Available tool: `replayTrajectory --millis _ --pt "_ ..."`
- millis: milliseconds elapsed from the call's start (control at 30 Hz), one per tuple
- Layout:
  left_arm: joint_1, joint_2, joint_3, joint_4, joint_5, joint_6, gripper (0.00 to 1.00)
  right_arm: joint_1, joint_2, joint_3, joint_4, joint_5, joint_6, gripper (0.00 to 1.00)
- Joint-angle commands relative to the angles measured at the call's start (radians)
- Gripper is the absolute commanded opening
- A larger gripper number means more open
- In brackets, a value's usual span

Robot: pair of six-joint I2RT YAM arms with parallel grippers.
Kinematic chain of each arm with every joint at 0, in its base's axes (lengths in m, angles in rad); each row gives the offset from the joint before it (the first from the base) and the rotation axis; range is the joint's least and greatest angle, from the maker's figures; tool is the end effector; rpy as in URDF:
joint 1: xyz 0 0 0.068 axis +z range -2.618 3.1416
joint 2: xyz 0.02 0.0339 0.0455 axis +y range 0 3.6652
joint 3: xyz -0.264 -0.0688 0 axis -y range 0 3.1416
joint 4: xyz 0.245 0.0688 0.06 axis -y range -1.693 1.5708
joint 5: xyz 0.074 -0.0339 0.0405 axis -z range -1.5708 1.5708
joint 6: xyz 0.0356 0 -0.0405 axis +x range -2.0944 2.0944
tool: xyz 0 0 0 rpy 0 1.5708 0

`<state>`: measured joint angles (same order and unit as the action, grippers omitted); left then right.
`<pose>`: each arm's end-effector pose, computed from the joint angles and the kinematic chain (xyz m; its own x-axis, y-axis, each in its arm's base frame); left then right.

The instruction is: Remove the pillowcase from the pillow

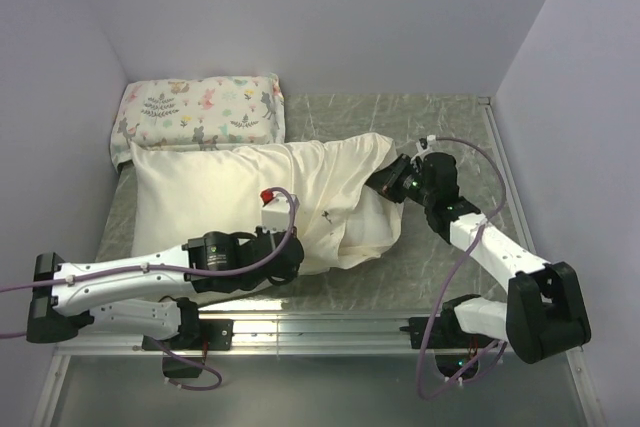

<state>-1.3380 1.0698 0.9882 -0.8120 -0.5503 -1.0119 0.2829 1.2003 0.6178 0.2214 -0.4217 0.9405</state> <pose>0.0660 -0.1978 0.3036 -0.7344 -0.0350 -0.6778 0.2473 0.9163 -0.3152 0.2472 0.0870 0.2373 -0.7027 0.5633 -0.4345 -0.0927 0.5330 0.8410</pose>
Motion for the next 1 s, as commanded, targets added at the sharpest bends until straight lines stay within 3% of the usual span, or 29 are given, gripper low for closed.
replayTrajectory --millis 0,167,467,533,567,767,967 --pt "-0.02 -0.002 -0.031 -0.161 0.075 -0.013 0.01 -0.062 0.018 0.105 0.09 0.153 -0.005 0.08" --pt "-0.003 0.048 -0.063 -0.093 0.032 -0.011 0.0 -0.045 0.042 0.128 0.093 0.109 -0.022 0.06" --pt "0.071 0.251 -0.083 0.24 0.064 0.068 0.02 0.042 -0.05 0.077 0.069 0.081 -0.074 0.07" --pt "0.071 0.26 -0.079 0.29 0.073 0.088 0.14 0.088 -0.059 0.109 -0.005 0.141 -0.103 0.08" --pt "0.071 0.263 -0.069 0.3 0.075 0.093 0.25 0.101 -0.059 0.115 -0.019 0.147 -0.12 0.09" --pt "0.053 0.288 0.019 0.277 0.087 0.133 0.51 0.13 -0.09 0.115 -0.051 0.176 -0.137 0.08" --pt "0.031 0.208 0.143 0.206 0.099 0.17 0.55 0.144 -0.182 0.109 -0.123 0.219 -0.18 0.06"
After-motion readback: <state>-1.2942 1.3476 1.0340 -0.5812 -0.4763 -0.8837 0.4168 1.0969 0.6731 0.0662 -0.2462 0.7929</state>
